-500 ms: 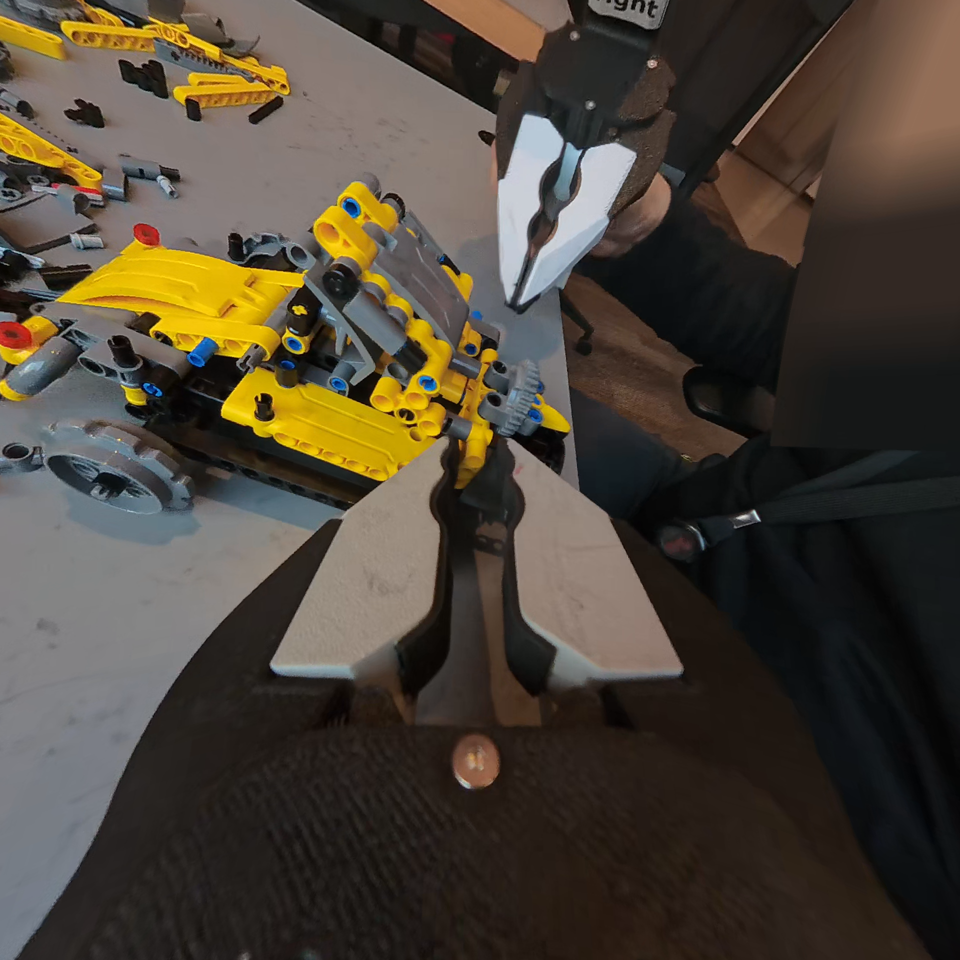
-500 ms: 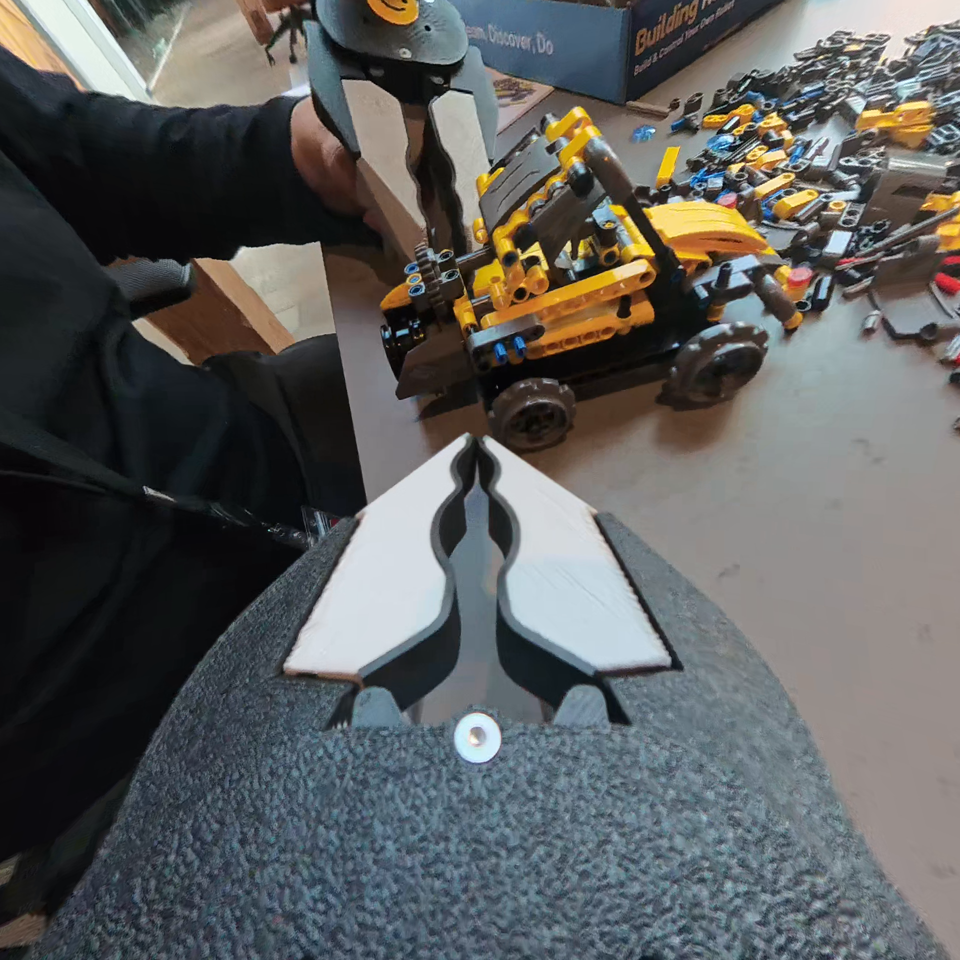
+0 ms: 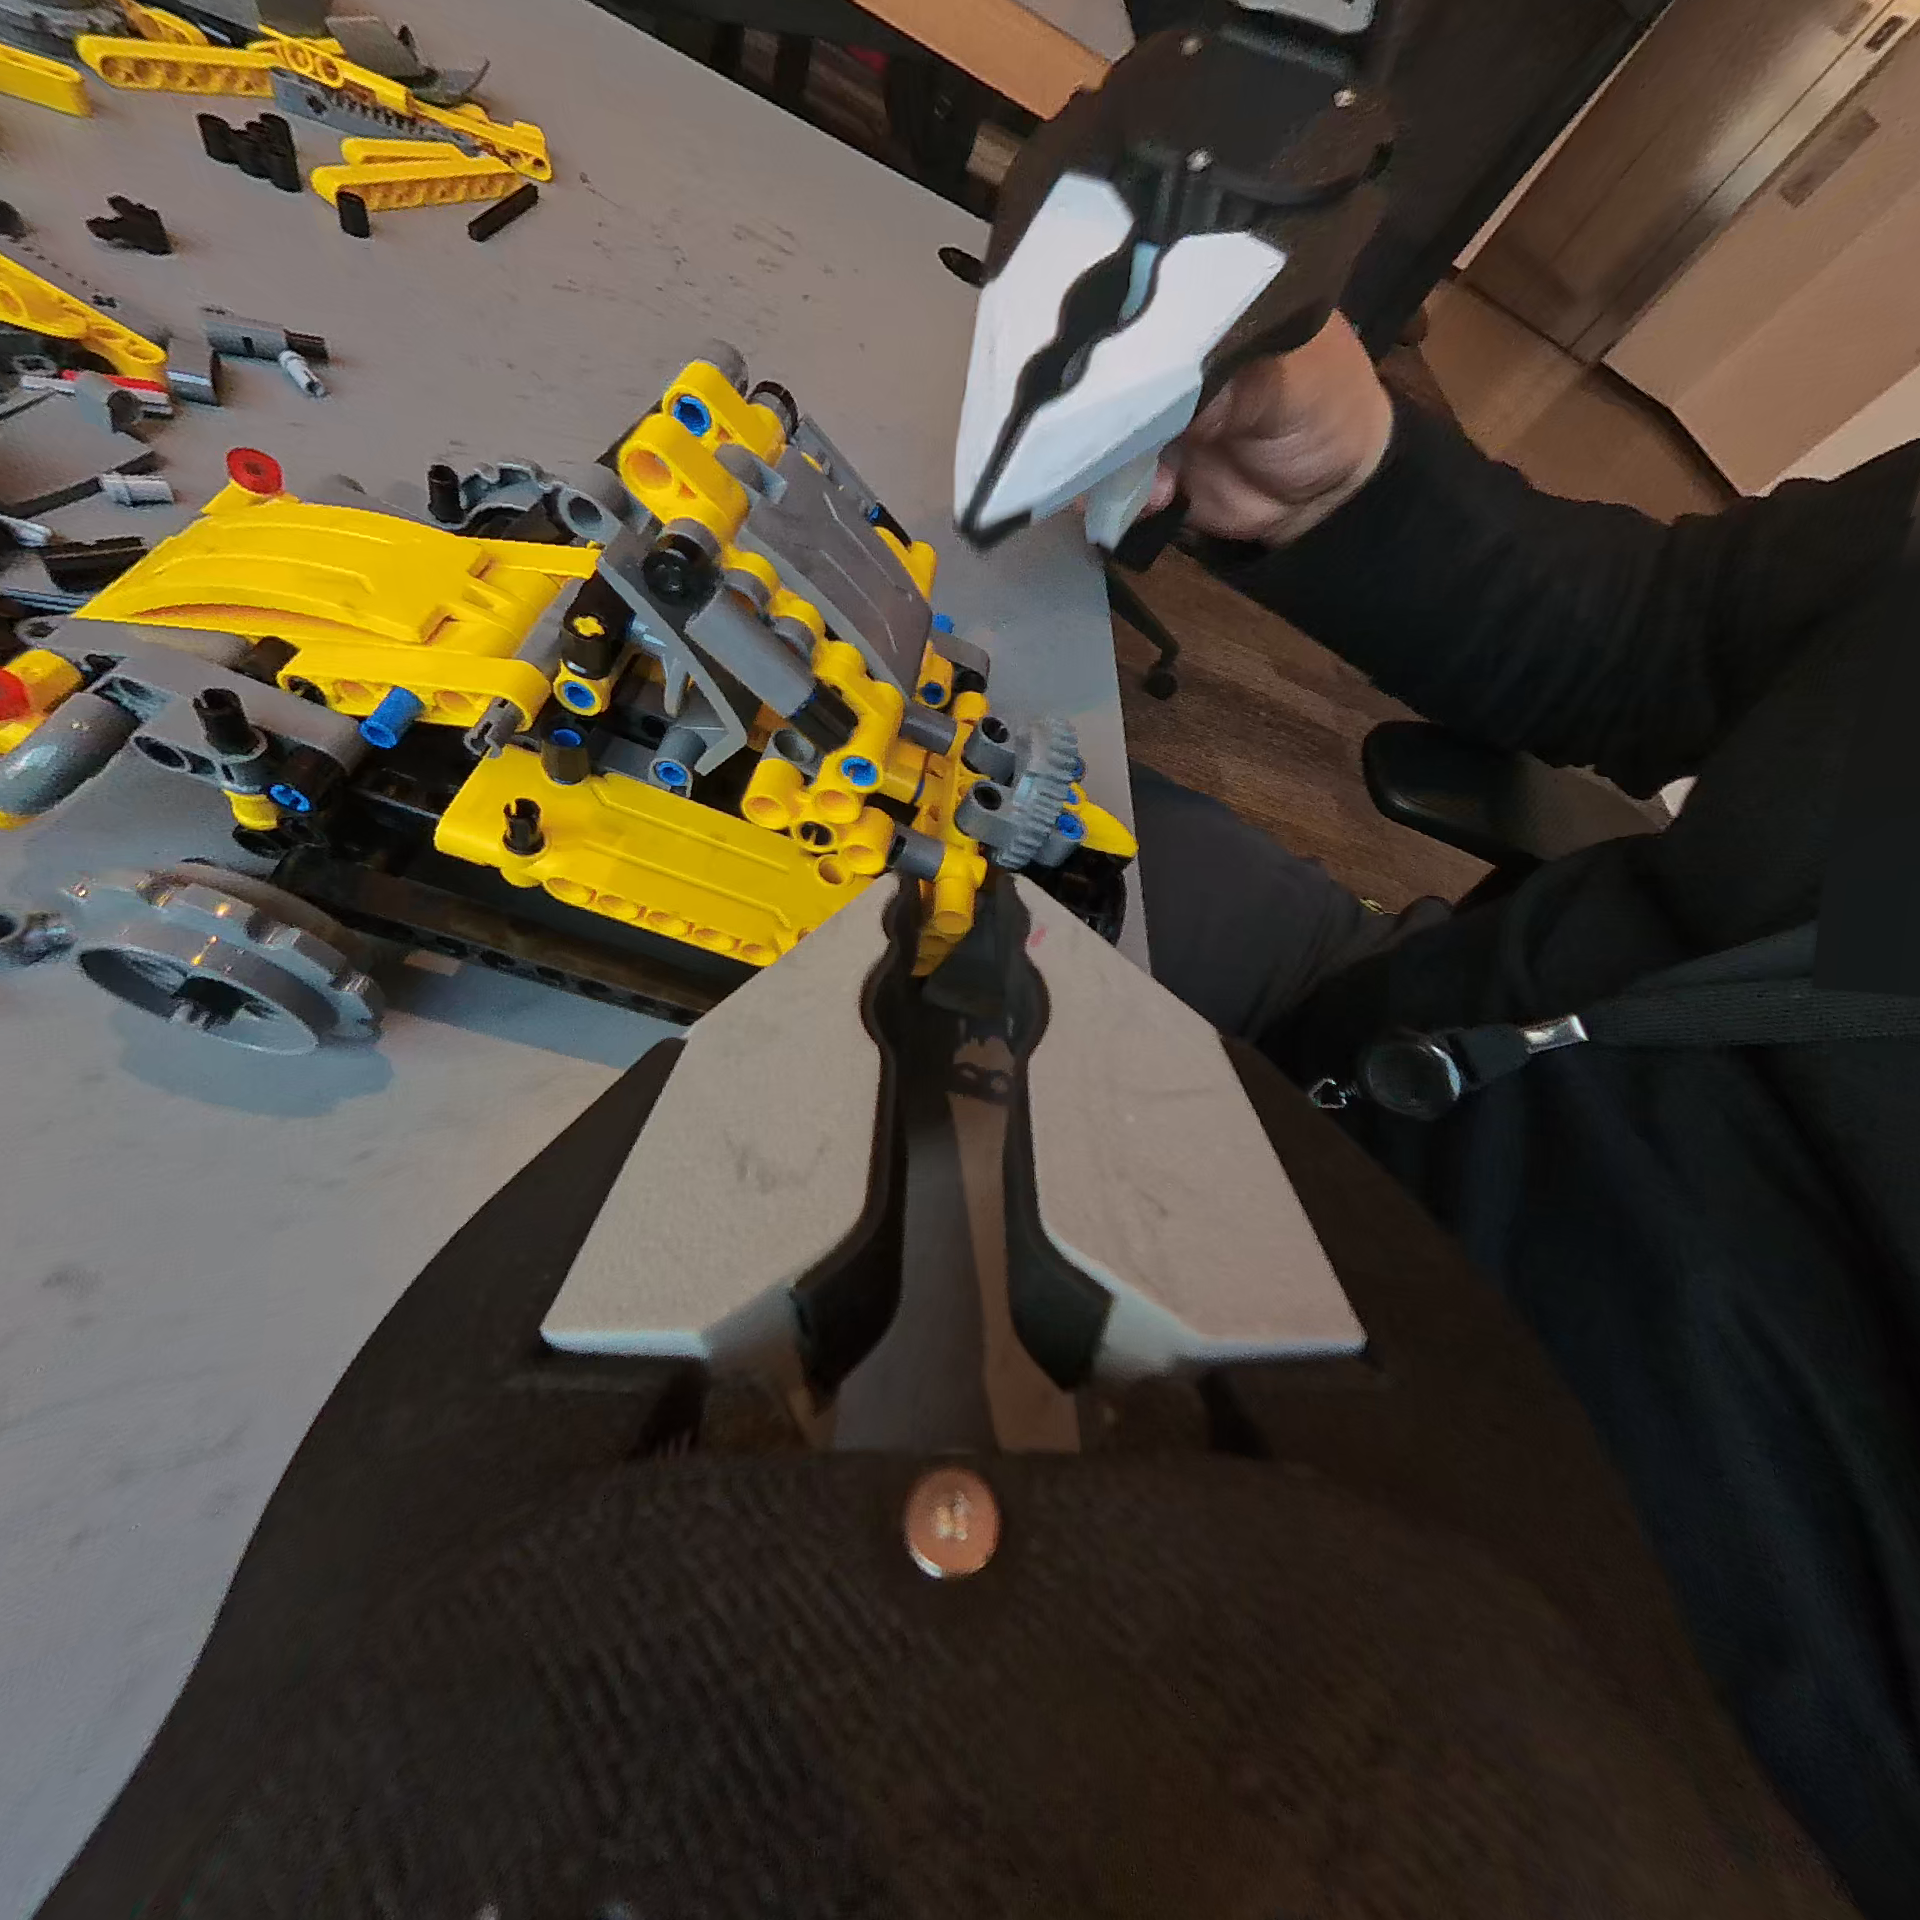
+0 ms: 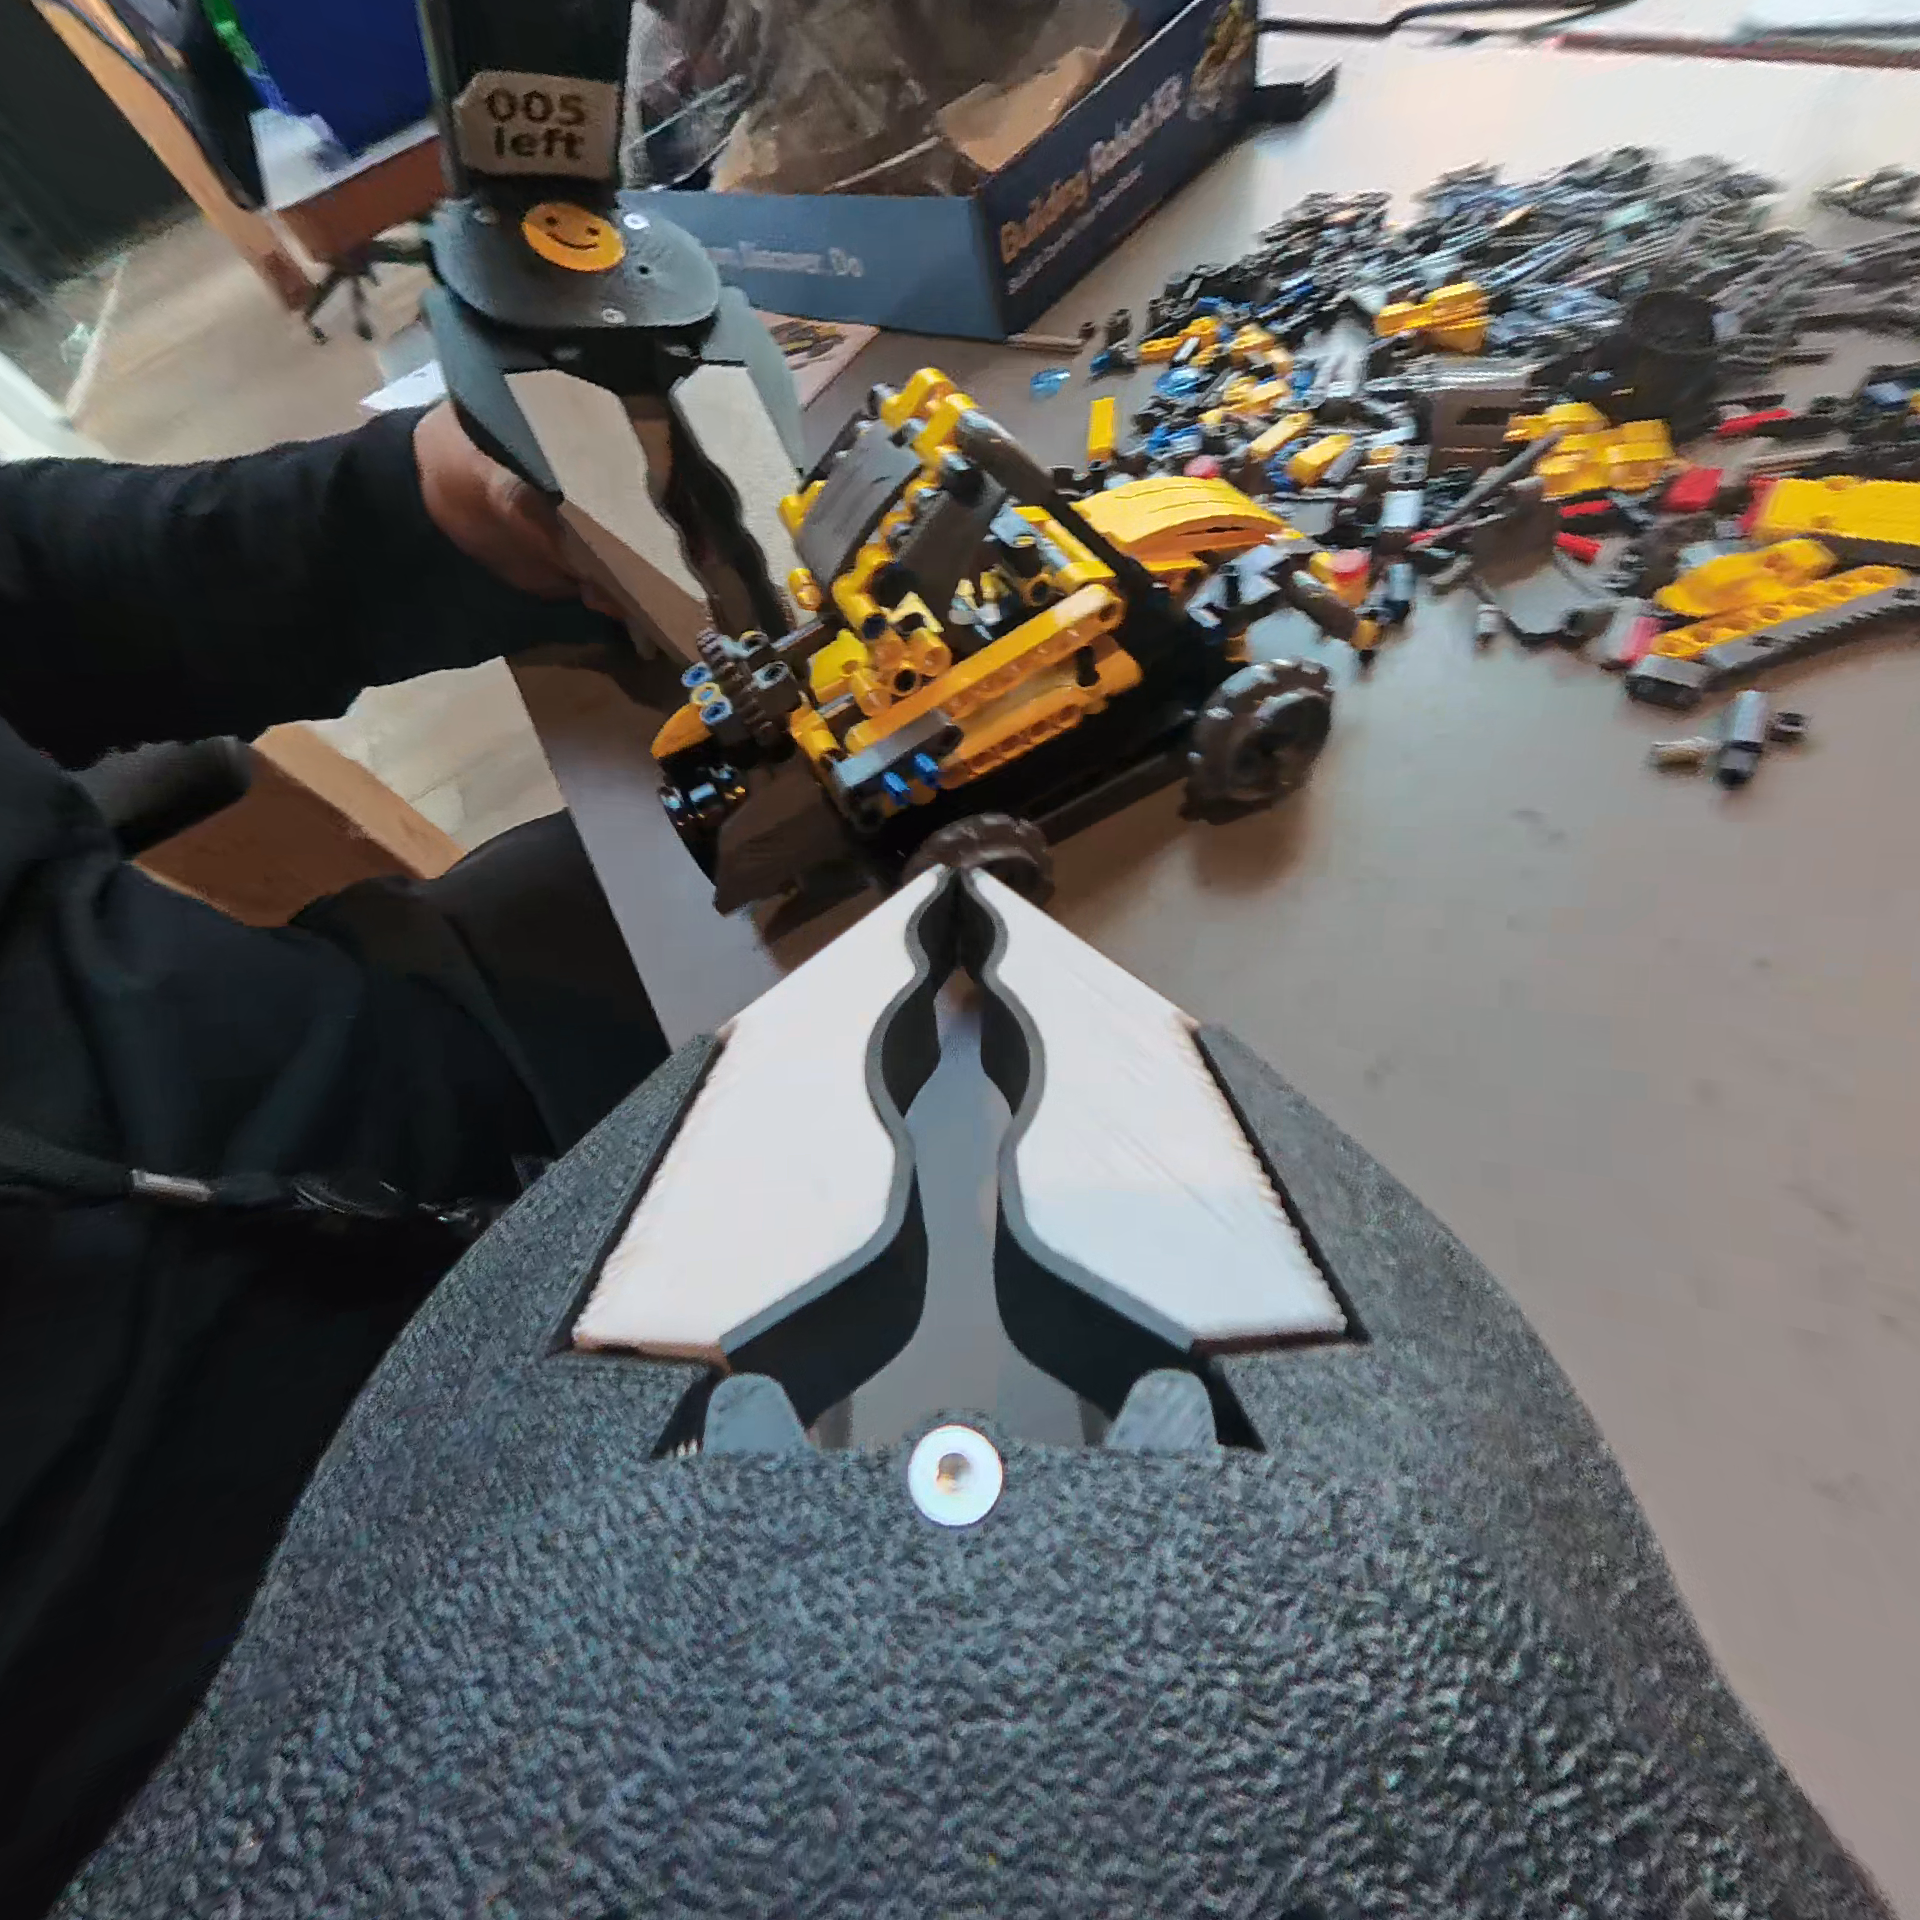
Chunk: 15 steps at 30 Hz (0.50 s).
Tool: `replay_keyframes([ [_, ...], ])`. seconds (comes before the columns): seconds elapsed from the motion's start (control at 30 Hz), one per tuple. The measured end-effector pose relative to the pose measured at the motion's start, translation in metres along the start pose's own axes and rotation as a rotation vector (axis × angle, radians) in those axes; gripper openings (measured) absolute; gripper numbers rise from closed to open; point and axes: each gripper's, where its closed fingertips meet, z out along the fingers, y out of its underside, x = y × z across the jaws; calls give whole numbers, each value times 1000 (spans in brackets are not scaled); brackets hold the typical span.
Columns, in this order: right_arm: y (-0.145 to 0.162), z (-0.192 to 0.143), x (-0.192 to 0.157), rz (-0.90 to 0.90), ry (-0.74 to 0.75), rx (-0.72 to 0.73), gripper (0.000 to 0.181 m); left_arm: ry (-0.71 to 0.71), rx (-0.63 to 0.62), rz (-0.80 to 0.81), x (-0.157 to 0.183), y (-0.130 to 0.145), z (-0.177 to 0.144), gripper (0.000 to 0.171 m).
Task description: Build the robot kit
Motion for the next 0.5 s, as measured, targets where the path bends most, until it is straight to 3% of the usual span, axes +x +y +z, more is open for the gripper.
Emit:
replay_keyframes([
  [0.07, 0, 31, -26, -23, -102, -29, 0, -9, -28, 11, -2, 1, 2, 11],
  [0.13, -5, 32, -29, -41, -92, -39, 0, -52, -2, 3, -14, -1, -5, 10],
  [0.33, -3, 6, -10, -33, -40, -55, 0, 5, 6, -1, -6, -1, -5, 11],
  [0.5, -7, 22, -19, 5, -103, -17, 5, 5, 6, -6, -6, -1, -5, 11],
])
